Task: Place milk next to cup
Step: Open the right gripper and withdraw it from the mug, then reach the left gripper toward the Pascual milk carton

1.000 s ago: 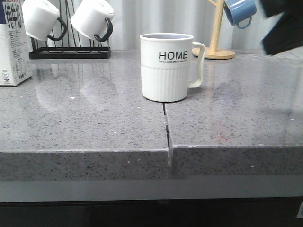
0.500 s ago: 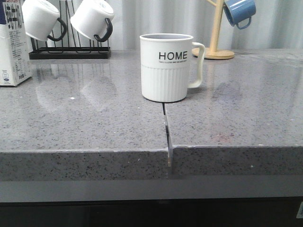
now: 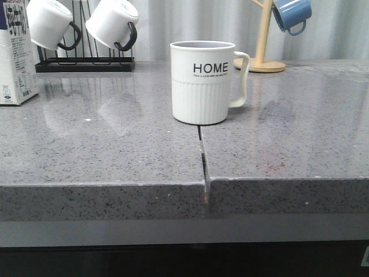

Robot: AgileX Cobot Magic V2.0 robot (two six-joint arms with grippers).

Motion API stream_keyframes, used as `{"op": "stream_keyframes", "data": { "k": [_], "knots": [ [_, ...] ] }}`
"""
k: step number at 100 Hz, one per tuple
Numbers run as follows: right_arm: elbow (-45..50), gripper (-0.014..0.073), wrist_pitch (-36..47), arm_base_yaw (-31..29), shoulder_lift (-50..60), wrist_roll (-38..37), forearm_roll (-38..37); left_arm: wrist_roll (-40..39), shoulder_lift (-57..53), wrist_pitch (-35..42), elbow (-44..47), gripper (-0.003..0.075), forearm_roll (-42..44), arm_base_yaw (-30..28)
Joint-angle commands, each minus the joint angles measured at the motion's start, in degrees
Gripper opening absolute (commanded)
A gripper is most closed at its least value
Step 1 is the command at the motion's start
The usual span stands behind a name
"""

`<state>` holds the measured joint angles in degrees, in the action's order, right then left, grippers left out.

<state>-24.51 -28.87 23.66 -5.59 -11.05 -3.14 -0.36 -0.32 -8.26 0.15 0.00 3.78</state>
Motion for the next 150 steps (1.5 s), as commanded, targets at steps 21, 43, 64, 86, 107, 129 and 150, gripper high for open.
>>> {"op": "stream_keyframes", "data": {
  "k": [21, 43, 64, 86, 107, 129, 150],
  "knots": [
    [-0.7, -0.007, 3.2, 0.1, 0.2, 0.5, 0.2, -0.1, -1.9, 13.1, 0.8, -0.0021, -0.4, 0.0],
    [-0.7, -0.007, 3.2, 0.1, 0.2, 0.5, 0.2, -0.1, -1.9, 3.4, -8.4, -0.0021, -0.4, 0.0],
    [-0.7, -0.007, 3.2, 0.1, 0.2, 0.5, 0.2, -0.1, 0.0, -6.8, -16.1, -0.0021, 0.0, 0.0],
    [-0.7, -0.007, 3.2, 0.1, 0.2, 0.5, 0.2, -0.1, 8.6, -9.6, -21.3, 0.0113, 0.3, 0.1],
    [-0.7, -0.007, 3.2, 0.1, 0.2, 0.5, 0.2, -0.1, 20.2, -1.8, -25.3, 0.0673, -0.8, 0.1],
    [-0.7, -0.007, 3.2, 0.1, 0.2, 0.5, 0.2, -0.1, 31.1, 6.8, -27.2, 0.0625, -0.8, 0.1],
    [-0.7, -0.007, 3.2, 0.1, 0.2, 0.5, 0.2, -0.3, 40.7, 13.0, -30.2, 0.0596, -0.8, 0.1]
  ]
}}
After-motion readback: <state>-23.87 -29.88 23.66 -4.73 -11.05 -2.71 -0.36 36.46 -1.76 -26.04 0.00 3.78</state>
